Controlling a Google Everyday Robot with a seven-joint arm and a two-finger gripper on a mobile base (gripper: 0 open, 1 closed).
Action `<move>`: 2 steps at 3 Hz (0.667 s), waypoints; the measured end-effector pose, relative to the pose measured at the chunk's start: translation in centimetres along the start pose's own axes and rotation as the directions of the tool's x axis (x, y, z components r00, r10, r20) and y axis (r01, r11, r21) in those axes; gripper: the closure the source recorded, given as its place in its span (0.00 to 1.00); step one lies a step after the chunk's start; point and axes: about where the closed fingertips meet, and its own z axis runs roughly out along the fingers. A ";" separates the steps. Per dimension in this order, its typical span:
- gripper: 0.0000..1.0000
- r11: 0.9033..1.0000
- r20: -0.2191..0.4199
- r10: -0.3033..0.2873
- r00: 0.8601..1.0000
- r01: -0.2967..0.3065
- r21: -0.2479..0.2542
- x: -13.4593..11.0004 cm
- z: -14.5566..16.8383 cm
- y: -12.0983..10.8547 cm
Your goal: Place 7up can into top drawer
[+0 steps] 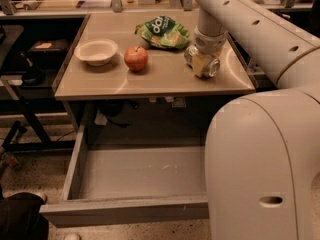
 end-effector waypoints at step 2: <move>1.00 0.998 -0.007 0.051 0.999 -0.051 0.028 3.7 -1.5 0.7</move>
Offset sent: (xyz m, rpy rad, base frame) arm -0.0693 -0.0332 0.0191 -0.0195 -0.0256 -0.0973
